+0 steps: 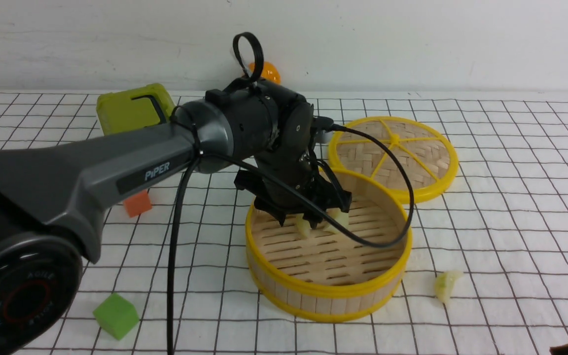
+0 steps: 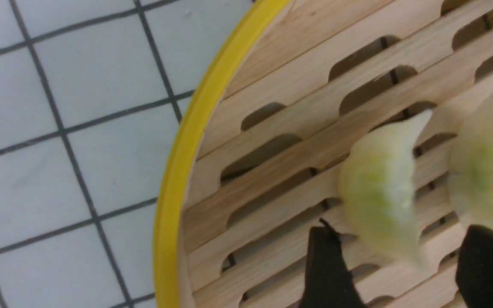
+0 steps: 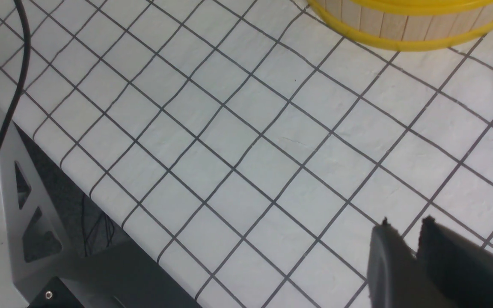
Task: Put the dumplings into the steamer on the table with the white tablecloth.
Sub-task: 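Place the dumpling into the bamboo steamer basket with the left gripper, then reach for and grasp a dumpling lying on the table beside the steamer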
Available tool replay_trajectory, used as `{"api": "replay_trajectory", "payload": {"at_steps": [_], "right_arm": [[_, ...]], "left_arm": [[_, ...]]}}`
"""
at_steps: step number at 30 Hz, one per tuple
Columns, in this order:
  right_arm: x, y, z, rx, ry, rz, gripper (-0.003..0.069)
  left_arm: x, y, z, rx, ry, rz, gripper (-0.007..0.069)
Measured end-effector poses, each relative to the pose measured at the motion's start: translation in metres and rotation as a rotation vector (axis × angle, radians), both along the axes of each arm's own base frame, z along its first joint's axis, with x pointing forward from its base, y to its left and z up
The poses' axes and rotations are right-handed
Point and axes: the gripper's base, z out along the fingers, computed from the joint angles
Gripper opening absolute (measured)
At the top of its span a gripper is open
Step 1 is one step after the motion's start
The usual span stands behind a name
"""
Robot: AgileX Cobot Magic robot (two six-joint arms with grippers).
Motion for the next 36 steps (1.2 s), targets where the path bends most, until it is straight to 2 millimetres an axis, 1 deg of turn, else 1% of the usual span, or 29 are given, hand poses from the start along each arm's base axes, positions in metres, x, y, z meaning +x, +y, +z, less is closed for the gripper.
{"api": "replay_trajectory", "payload": {"at_steps": [2, 4, 5, 6, 7, 9, 11, 12, 13, 14, 17, 19, 20, 21, 23, 24, 25, 26, 27, 28, 29, 30, 33, 34, 35, 36], "right_arm": [[0.001, -0.001, 0.0, -0.008, -0.011, -0.013, 0.0104], [0.004, -0.002, 0.0, -0.007, -0.02, -0.052, 0.0105], [0.006, -0.004, 0.001, -0.006, -0.026, -0.095, 0.0105], [0.007, -0.004, 0.001, -0.002, -0.027, -0.102, 0.0105], [0.012, -0.007, 0.002, -0.003, -0.053, -0.167, 0.011], [0.018, -0.011, 0.003, -0.002, -0.073, -0.24, 0.0113], [0.027, -0.014, 0.001, -0.019, -0.092, -0.305, 0.0122], [0.028, -0.014, 0.001, -0.021, -0.089, -0.309, 0.0123], [0.032, -0.016, 0.0, -0.03, -0.09, -0.331, 0.0128], [0.039, -0.017, -0.004, -0.051, -0.075, -0.358, 0.0139], [0.058, -0.017, -0.019, -0.109, -0.004, -0.39, 0.0178], [0.073, -0.015, -0.032, -0.139, 0.066, -0.397, 0.0221], [0.075, -0.015, -0.033, -0.142, 0.073, -0.397, 0.0227], [0.087, -0.012, -0.042, -0.156, 0.124, -0.398, 0.0272], [0.104, -0.008, -0.048, -0.155, 0.174, -0.4, 0.0336], [0.106, -0.007, -0.05, -0.158, 0.181, -0.399, 0.0342], [0.115, -0.005, -0.052, -0.155, 0.2, -0.401, 0.0374], [0.132, -0.001, -0.056, -0.152, 0.217, -0.405, 0.0428], [0.134, -0.001, -0.057, -0.152, 0.218, -0.405, 0.0433], [0.145, 0.001, -0.06, -0.155, 0.223, -0.408, 0.0462], [0.152, 0.002, -0.061, -0.155, 0.221, -0.41, 0.0473], [0.164, 0.004, -0.068, -0.16, 0.228, -0.416, 0.0491], [0.19, 0.009, -0.087, -0.168, 0.263, -0.433, 0.0505], [0.191, 0.009, -0.088, -0.169, 0.265, -0.433, 0.0505], [0.201, 0.011, -0.098, -0.164, 0.29, -0.452, 0.0506], [0.205, 0.012, -0.103, -0.16, 0.3, -0.461, 0.0506]], "left_arm": [[-0.004, 0.005, 0.009, 0.033, 0.012, -0.001, 0.0438], [-0.011, 0.012, 0.028, 0.056, 0.008, -0.01, 0.0444], [-0.018, 0.017, 0.046, 0.061, -0.005, -0.019, 0.0447], [-0.019, 0.018, 0.049, 0.061, -0.006, -0.02, 0.0447], [-0.033, 0.028, 0.081, 0.055, -0.035, -0.029, 0.0447], [-0.051, 0.041, 0.115, 0.038, -0.076, -0.037, 0.0449], [-0.075, 0.059, 0.148, 0.011, -0.123, -0.039, 0.0449], [-0.078, 0.061, 0.151, 0.009, -0.127, -0.038, 0.0449], [-0.091, 0.07, 0.164, -0.005, -0.149, -0.039, 0.0447], [-0.111, 0.084, 0.178, -0.022, -0.175, -0.038, 0.0444], [-0.154, 0.114, 0.192, -0.06, -0.214, -0.039, 0.0433], [-0.183, 0.132, 0.191, -0.094, -0.237, -0.039, 0.0426], [-0.182, 0.132, 0.188, -0.09, -0.23, -0.039, 0.0424], [-0.203, 0.146, 0.182, -0.117, -0.25, -0.033, 0.0417], [-0.228, 0.163, 0.175, -0.163, -0.293, -0.018, 0.0409], [-0.23, 0.165, 0.174, -0.166, -0.296, -0.018, 0.0408], [-0.24, 0.172, 0.167, -0.185, -0.312, -0.011, 0.0405], [-0.254, 0.182, 0.154, -0.205, -0.33, -0.004, 0.0397], [-0.257, 0.184, 0.154, -0.217, -0.346, -0.004, 0.0396], [-0.265, 0.189, 0.148, -0.23, -0.363, -0.003, 0.0393], [-0.271, 0.194, 0.143, -0.238, -0.375, -0.003, 0.0391], [-0.28, 0.2, 0.135, -0.248, -0.395, -0.003, 0.0386], [-0.293, 0.21, 0.122, -0.252, -0.415, -0.003, 0.0374], [-0.294, 0.211, 0.122, -0.252, -0.416, -0.003, 0.0373], [-0.297, 0.213, 0.119, -0.253, -0.417, -0.003, 0.0367], [-0.299, 0.214, 0.117, -0.251, -0.414, -0.002, 0.0363]]}}
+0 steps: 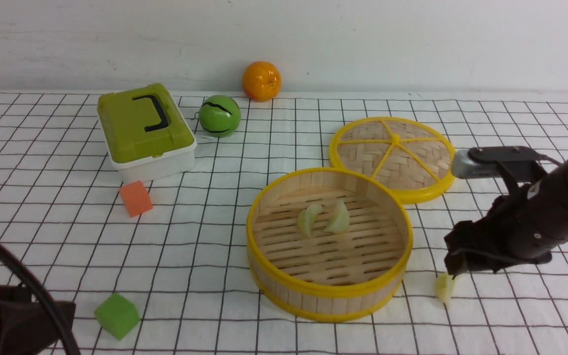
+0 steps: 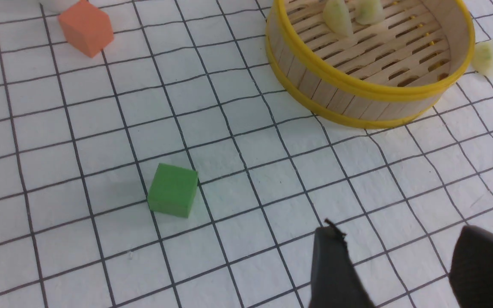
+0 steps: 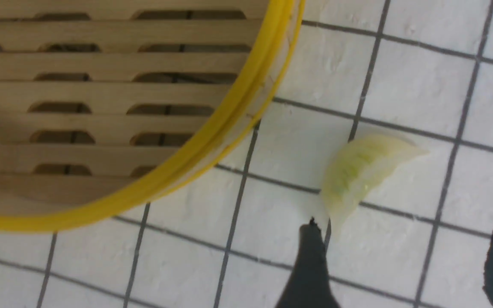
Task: Put the dumplings into the steamer on the table with the white tablecloth.
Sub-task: 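Reach for and grasp a dumpling lying on the table beside the steamer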
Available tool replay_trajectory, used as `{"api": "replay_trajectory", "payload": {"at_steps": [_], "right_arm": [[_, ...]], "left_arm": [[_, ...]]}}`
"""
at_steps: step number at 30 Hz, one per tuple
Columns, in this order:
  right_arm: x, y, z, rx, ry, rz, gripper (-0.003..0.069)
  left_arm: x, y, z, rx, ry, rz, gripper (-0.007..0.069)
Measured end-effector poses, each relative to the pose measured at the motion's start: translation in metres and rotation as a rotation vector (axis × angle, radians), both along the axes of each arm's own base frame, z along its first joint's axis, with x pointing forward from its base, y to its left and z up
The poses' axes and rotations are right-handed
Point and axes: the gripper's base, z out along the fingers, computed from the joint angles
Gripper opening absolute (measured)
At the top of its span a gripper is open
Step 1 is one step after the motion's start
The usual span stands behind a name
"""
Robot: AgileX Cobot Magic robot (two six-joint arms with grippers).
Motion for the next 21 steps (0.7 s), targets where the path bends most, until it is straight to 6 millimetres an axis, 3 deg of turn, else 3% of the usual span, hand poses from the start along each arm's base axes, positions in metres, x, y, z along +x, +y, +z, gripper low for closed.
{"api": "replay_trajectory", "payload": {"at_steps": [4, 11, 15, 18, 21], "right_arm": [[0.015, 0.003, -0.023, 0.017, 0.033, -0.065, 0.0507], [0.021, 0.003, -0.045, 0.012, 0.092, -0.094, 0.0465], [0.023, 0.004, -0.05, 0.012, 0.091, -0.1, 0.0332], [0.024, 0.004, -0.05, 0.013, 0.087, -0.101, 0.0177], [0.024, 0.004, -0.05, 0.013, 0.088, -0.101, 0.0167]], "left_arm": [[0.0, 0.001, -0.002, 0.02, 0.006, 0.004, 0.0351], [0.002, 0.003, -0.002, 0.052, -0.009, 0.011, 0.033], [0.003, 0.004, -0.004, 0.078, -0.022, 0.016, 0.0319], [0.004, 0.005, -0.005, 0.088, -0.024, 0.018, 0.0319], [0.004, 0.005, -0.005, 0.089, -0.025, 0.018, 0.0317]]}}
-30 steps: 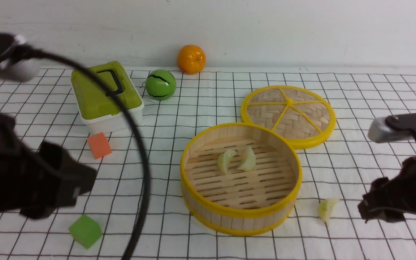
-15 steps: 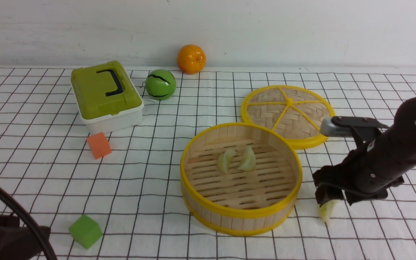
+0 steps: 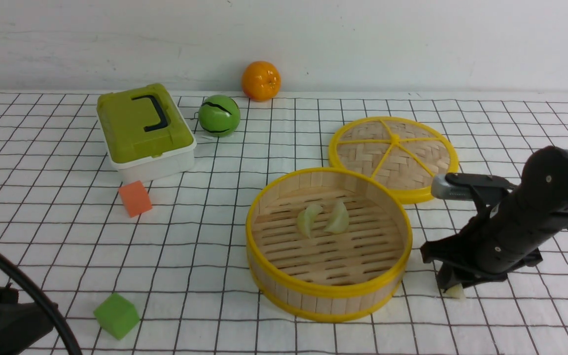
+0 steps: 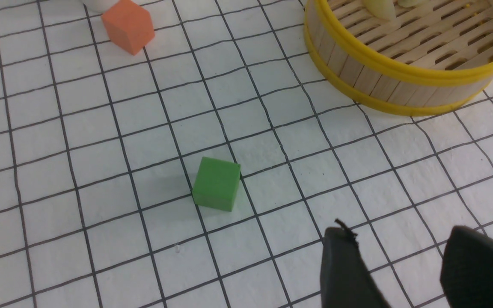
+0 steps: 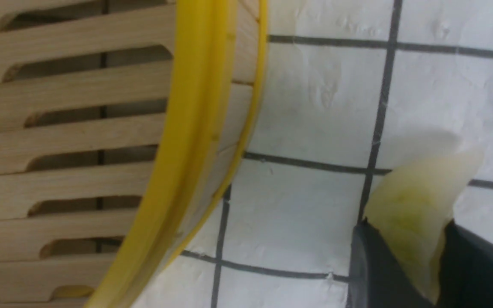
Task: Put the dumplings into the steamer on the table with the white tablecloth.
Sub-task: 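Reach for and grasp a dumpling lying on the table beside the steamer, then place the dumpling in the bamboo steamer basket with the right gripper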
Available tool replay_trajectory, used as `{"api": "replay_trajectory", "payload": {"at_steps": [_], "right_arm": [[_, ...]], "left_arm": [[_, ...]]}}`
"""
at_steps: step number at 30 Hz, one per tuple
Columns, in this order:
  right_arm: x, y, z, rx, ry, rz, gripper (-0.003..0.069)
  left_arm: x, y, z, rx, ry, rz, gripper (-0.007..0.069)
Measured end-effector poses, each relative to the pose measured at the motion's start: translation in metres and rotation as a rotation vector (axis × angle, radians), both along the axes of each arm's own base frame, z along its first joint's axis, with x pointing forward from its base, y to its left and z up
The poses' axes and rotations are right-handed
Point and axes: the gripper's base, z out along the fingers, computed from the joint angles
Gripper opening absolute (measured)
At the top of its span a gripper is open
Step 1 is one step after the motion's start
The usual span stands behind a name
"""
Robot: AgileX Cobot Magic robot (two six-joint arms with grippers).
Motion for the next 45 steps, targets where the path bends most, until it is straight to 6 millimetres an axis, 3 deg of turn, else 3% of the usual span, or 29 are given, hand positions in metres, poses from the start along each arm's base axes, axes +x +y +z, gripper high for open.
{"api": "replay_trajectory", "payload": {"at_steps": [5, 8, 9, 10, 12, 14, 15, 16, 20, 23, 30, 32, 37, 38, 40, 42, 44, 45], "right_arm": [[-0.005, -0.001, 0.012, -0.006, -0.005, 0.017, 0.0171], [-0.01, 0.0, 0.038, 0.002, -0.062, 0.036, 0.0171], [-0.014, 0.005, 0.066, 0.008, -0.13, 0.076, 0.0171], [-0.015, 0.011, 0.082, 0.012, -0.168, 0.112, 0.0171], [-0.017, 0.019, 0.096, 0.015, -0.201, 0.155, 0.0171], [-0.022, 0.048, 0.124, 0.024, -0.257, 0.292, 0.0171], [-0.021, 0.048, 0.125, 0.025, -0.258, 0.292, 0.0171], [-0.023, 0.067, 0.131, 0.034, -0.265, 0.364, 0.017], [-0.023, 0.102, 0.121, 0.042, -0.246, 0.465, 0.017], [-0.013, 0.127, 0.089, 0.023, -0.211, 0.509, 0.017], [0.003, 0.141, 0.038, -0.007, -0.153, 0.509, 0.0173], [0.005, 0.142, 0.03, -0.011, -0.139, 0.509, 0.0206], [0.007, 0.143, 0.034, -0.008, -0.145, 0.511, 0.0388], [0.007, 0.143, 0.034, -0.008, -0.142, 0.512, 0.0394], [0.003, 0.143, 0.054, 0.004, -0.115, 0.528, 0.045], [-0.003, 0.142, 0.074, 0.015, -0.108, 0.544, 0.0456], [-0.017, 0.135, 0.107, 0.023, -0.118, 0.581, 0.0433], [-0.018, 0.134, 0.11, 0.024, -0.119, 0.583, 0.0428]], "left_arm": [[0.0, 0.0, -0.001, 0.006, 0.009, 0.002, 0.0316], [-0.001, 0.001, -0.002, 0.018, 0.026, 0.007, 0.0316], [-0.002, 0.002, -0.003, 0.024, 0.035, 0.009, 0.0316], [-0.002, 0.002, -0.003, 0.024, 0.036, 0.009, 0.0316], [-0.002, 0.002, -0.003, 0.025, 0.036, 0.009, 0.0316], [-0.002, 0.002, -0.003, 0.023, 0.034, 0.008, 0.0316], [-0.002, 0.002, -0.003, 0.023, 0.034, 0.008, 0.0316], [-0.001, 0.002, -0.003, 0.02, 0.029, 0.007, 0.0316], [-0.001, 0.001, -0.002, 0.017, 0.024, 0.006, 0.0316], [-0.001, 0.001, -0.002, 0.017, 0.025, 0.006, 0.0316], [-0.003, 0.003, -0.004, 0.036, 0.053, 0.013, 0.0316], [-0.003, 0.003, -0.005, 0.043, 0.064, 0.016, 0.0316], [-0.004, 0.004, -0.007, 0.055, 0.082, 0.02, 0.0316], [-0.004, 0.004, -0.007, 0.055, 0.082, 0.02, 0.0316], [-0.004, 0.005, -0.007, 0.055, 0.082, 0.02, 0.0316], [-0.004, 0.005, -0.007, 0.056, 0.083, 0.02, 0.0316], [-0.004, 0.005, -0.007, 0.056, 0.083, 0.02, 0.0316], [-0.004, 0.005, -0.007, 0.056, 0.084, 0.02, 0.0316]]}}
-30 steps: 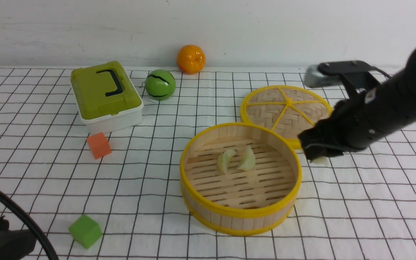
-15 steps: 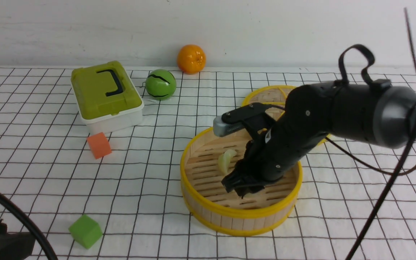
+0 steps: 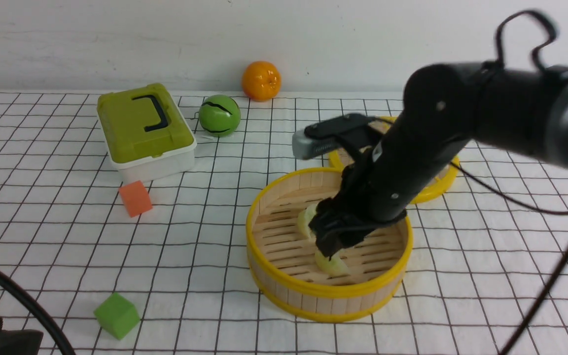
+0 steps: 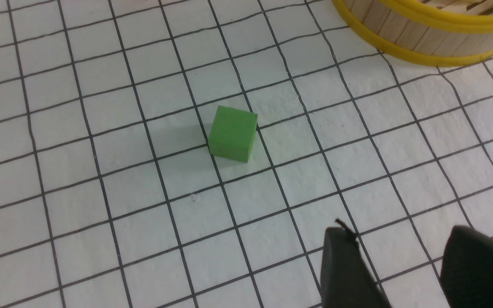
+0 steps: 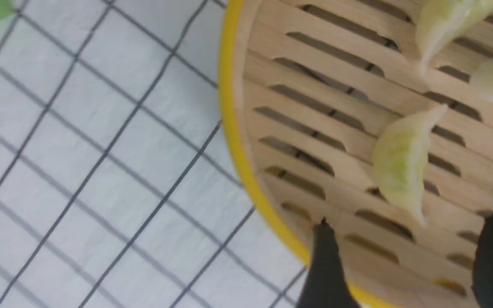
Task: Put the dumplings into the steamer on the table with the white tablecloth.
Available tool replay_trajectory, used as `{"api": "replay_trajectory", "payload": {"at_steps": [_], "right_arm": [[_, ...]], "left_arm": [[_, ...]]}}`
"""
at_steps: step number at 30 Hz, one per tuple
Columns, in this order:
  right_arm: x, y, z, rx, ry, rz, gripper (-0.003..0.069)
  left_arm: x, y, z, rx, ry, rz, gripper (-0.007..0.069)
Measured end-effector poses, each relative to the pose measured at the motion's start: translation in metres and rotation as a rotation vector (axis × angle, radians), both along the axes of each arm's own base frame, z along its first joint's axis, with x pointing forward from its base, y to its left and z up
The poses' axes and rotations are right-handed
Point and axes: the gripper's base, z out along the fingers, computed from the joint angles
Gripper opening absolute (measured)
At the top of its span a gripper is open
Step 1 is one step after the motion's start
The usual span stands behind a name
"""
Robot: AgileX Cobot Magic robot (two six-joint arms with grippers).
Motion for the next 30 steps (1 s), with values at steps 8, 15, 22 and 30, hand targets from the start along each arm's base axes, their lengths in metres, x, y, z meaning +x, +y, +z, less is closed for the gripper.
{"api": "replay_trajectory", "payload": {"at_steps": [8, 15, 22, 30], "right_arm": [[-0.092, -0.054, 0.1, 0.044, -0.147, 0.107, 0.0113], [-0.156, -0.094, 0.116, 0.196, -0.414, 0.042, -0.0023], [-0.196, -0.121, 0.1, 0.298, -0.579, -0.017, -0.0022], [-0.218, -0.135, 0.088, 0.302, -0.591, -0.012, -0.0018]], "left_arm": [[0.0, 0.0, 0.0, 0.001, 0.001, 0.0, 0.0316], [0.0, 0.0, 0.0, 0.001, 0.001, 0.0, 0.0316], [0.0, 0.0, 0.0, 0.001, 0.001, 0.0, 0.0316], [0.0, 0.0, 0.0, 0.001, 0.001, 0.0, 0.0316]]}}
